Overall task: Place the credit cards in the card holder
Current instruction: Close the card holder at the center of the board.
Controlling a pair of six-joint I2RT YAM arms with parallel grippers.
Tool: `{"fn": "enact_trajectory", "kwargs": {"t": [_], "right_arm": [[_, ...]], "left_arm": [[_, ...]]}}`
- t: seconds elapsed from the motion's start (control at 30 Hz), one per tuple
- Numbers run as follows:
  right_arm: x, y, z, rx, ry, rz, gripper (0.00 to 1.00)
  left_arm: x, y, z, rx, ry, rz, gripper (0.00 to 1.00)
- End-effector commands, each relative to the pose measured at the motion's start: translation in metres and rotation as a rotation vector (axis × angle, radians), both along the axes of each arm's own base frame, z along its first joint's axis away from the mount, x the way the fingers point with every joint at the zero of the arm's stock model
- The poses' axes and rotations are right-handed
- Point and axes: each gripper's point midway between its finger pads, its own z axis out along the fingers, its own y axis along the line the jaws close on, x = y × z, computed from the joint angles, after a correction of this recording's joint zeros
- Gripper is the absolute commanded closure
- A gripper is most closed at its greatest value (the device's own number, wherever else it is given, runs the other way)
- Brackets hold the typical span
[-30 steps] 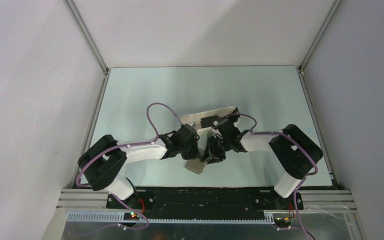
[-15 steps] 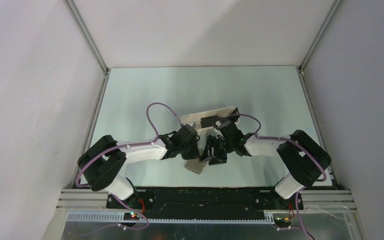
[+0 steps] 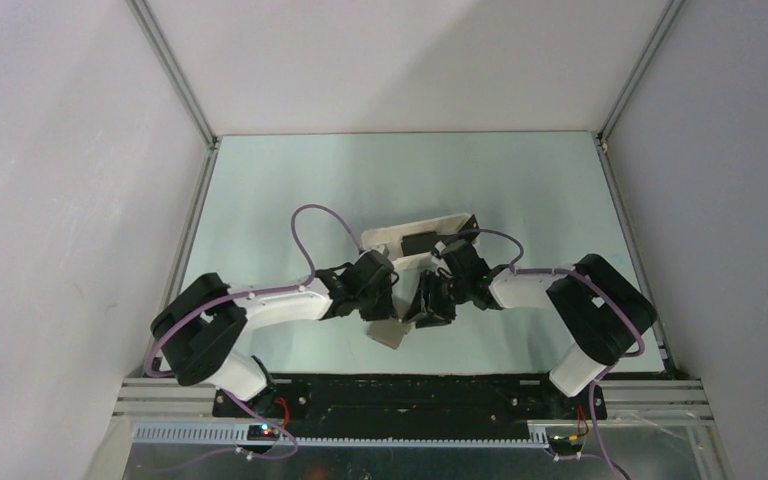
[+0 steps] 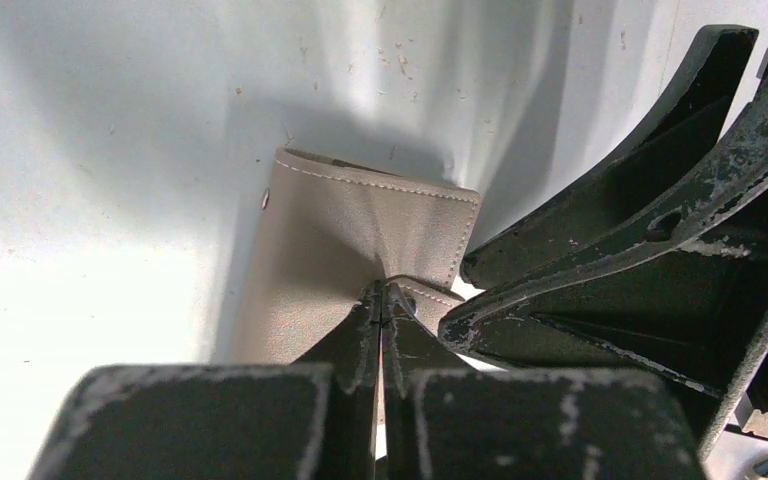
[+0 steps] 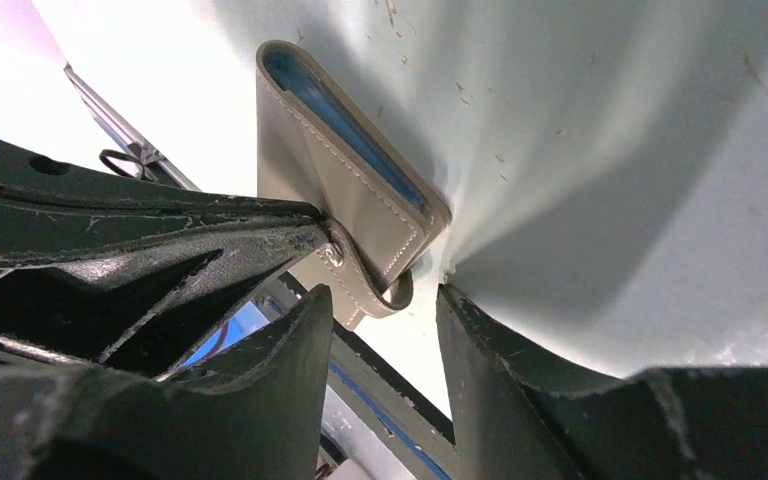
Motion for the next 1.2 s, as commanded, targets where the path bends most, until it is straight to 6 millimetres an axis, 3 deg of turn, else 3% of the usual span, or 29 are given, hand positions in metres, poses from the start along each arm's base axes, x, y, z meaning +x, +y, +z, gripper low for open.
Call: {"fn": "enact_trajectory", "kwargs": {"t": [0.0,0.43,0.67,0.93,1.07,1.13,1.17], "right_arm": [[-0.004,-0.042,-0.057,-0.253,0.012,-0.048,0.50],[-0.003,-0.035,-0.062,-0.279,0.008,-0.018,0.51],[-0.001,-0.039,-0.069,-0.337,-0.003,-0.007,0.60],[0.000,-0.037,-0.061,-0.353,-0.046,0.014,0.72],[-0.002,-0.038,-0.067,-0.362,-0.029,0.023,0.75],[-0.003,-0.038,-0.069,-0.365,-0.023,0.027,0.77],[-0.004,-0.038,-0.069,-0.365,-0.022,0.030,0.77]], "left_arm": [[0.004,0.009,0.006,0.061,-0.038,-0.015,1.00],[0.007,0.008,0.016,0.061,-0.064,-0.025,1.00],[0.010,0.007,0.029,0.044,-0.096,-0.028,1.00],[0.009,0.007,0.029,0.043,-0.095,-0.037,1.00],[0.009,0.007,0.028,0.043,-0.089,-0.039,1.00],[0.007,0.007,0.028,0.039,-0.083,-0.038,0.93],[0.007,0.008,0.029,0.032,-0.079,-0.031,0.82]]}}
